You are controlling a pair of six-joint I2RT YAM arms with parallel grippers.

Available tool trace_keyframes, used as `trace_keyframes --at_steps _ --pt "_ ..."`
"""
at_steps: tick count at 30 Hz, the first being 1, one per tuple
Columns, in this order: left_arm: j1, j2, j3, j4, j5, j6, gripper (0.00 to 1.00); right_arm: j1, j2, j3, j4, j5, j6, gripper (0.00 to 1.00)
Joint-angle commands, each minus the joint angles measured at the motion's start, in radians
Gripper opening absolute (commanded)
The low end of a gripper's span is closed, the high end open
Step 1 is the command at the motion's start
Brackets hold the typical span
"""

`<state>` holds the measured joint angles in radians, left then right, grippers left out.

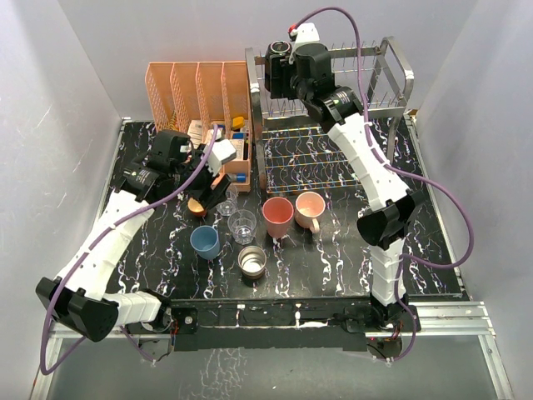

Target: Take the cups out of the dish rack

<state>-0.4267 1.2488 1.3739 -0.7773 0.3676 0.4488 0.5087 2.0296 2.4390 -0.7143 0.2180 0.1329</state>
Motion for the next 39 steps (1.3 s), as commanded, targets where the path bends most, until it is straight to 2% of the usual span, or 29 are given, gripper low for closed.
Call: trace_keyframes --at_steps 1,4,13,17,26,39 --pt "0.004 -0.045 -0.008 0.012 0.023 -0.014 0.69 -0.001 0.000 0.027 0.097 0.042 -0.044 0.66" --pt "0.003 -0.046 -0.009 0.013 0.025 -0.019 0.68 -0.001 -0.007 0.013 0.123 0.057 -0.057 0.53" --pt "0.003 -0.055 -0.012 0.019 0.027 -0.027 0.69 -0.011 -0.026 -0.006 0.173 0.070 -0.071 0.24" --pt "0.003 -0.060 -0.020 0.025 0.039 -0.027 0.69 -0.025 -0.058 -0.042 0.219 0.074 -0.074 0.22" --pt "0.003 -0.063 -0.048 0.075 0.090 -0.040 0.69 -0.044 -0.146 -0.137 0.385 0.051 -0.059 0.08" --pt "0.003 -0.077 -0.081 0.183 0.123 -0.079 0.72 -0.051 -0.315 -0.322 0.619 0.052 -0.024 0.08"
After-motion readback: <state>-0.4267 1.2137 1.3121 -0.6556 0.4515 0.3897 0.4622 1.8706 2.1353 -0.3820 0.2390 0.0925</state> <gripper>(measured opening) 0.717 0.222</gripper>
